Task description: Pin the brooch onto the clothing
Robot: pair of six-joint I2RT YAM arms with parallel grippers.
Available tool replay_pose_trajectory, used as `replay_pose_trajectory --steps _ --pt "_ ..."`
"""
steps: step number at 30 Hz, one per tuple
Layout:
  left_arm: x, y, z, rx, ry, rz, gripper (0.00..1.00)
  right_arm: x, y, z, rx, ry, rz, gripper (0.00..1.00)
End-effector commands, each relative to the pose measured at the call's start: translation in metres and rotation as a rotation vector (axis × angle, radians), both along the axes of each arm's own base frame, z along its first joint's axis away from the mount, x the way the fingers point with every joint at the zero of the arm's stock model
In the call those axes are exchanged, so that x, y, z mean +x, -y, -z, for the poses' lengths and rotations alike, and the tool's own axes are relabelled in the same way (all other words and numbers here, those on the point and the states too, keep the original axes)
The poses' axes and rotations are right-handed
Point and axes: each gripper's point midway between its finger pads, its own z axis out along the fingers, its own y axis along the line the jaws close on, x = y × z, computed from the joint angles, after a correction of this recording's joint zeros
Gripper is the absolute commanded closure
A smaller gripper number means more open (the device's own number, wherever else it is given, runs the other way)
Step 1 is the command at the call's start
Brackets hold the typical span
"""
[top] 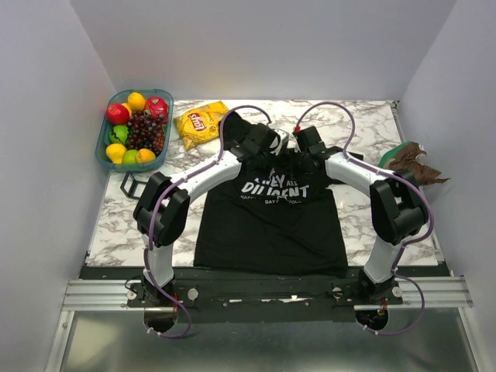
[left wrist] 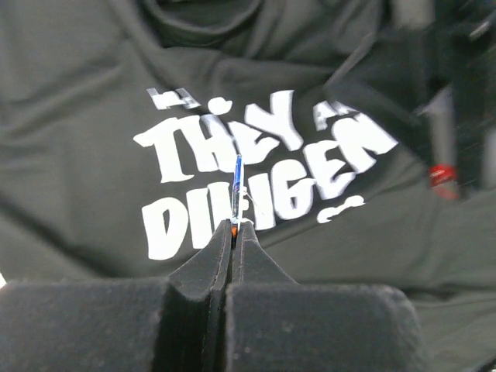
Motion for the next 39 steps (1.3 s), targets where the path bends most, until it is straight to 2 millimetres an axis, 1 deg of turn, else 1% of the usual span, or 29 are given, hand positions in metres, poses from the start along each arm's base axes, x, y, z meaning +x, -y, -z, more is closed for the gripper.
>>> replay_pose_trajectory --steps 1,2,3,5,6,7,8,9,11,13,15,16,18,19,24,31,39 --pt "0.0 0.035 -0.002 -0.142 -0.036 -0.012 1.0 -0.001 -0.002 -0.004 0.052 0.022 -0.003 0.91" --pt "0.002 0.036 0.002 -0.142 -0.043 -0.017 1.0 -0.001 -0.002 -0.006 0.059 0.029 0.0 0.89" --pt "0.004 0.036 0.011 -0.126 -0.053 -0.028 1.0 -0.002 -0.001 -0.007 0.062 0.033 0.003 0.85" --pt "0.006 0.037 0.015 -0.128 -0.056 -0.039 1.0 -0.003 0.002 -0.005 0.068 0.035 0.011 0.79" --pt "0.007 0.039 0.017 -0.133 -0.058 -0.041 1.0 -0.004 0.002 -0.005 0.074 0.035 0.011 0.74" --pt "0.007 0.04 0.02 -0.132 -0.065 -0.042 1.0 -0.004 0.002 -0.006 0.077 0.037 0.012 0.72" --pt "0.007 0.042 0.02 -0.137 -0.07 -0.043 1.0 -0.006 0.003 -0.004 0.079 0.035 0.014 0.71" --pt "0.006 0.043 0.025 -0.134 -0.082 -0.042 1.0 -0.006 0.003 -0.003 0.083 0.033 0.014 0.71" --pt "0.005 0.045 0.028 -0.135 -0.089 -0.043 1.0 -0.007 0.003 -0.004 0.089 0.04 0.014 0.76" --pt "0.005 0.047 0.033 -0.137 -0.096 -0.045 1.0 -0.01 0.005 -0.002 0.086 0.038 0.017 0.85" --pt "0.005 0.049 0.036 -0.145 -0.106 -0.048 1.0 -0.011 0.005 0.0 0.088 0.039 0.016 0.9" --pt "0.004 0.05 0.038 -0.145 -0.11 -0.05 1.0 -0.011 0.005 0.0 0.091 0.039 0.011 0.95" --pt "0.006 0.052 0.042 -0.146 -0.116 -0.05 1.0 -0.012 0.004 0.001 0.095 0.039 0.011 0.99" --pt "0.006 0.053 0.043 -0.149 -0.117 -0.054 1.0 -0.014 0.005 0.003 0.096 0.035 0.009 0.99" --pt "0.007 0.058 0.052 -0.154 -0.141 -0.052 1.0 -0.015 0.002 -0.004 0.123 0.064 -0.002 0.99" --pt "0.006 0.063 0.059 -0.167 -0.165 -0.051 1.0 -0.019 -0.002 -0.011 0.15 0.079 -0.044 0.99" --pt "0.006 0.068 0.063 -0.183 -0.178 -0.047 1.0 -0.027 -0.015 -0.01 0.206 0.072 -0.117 0.99"
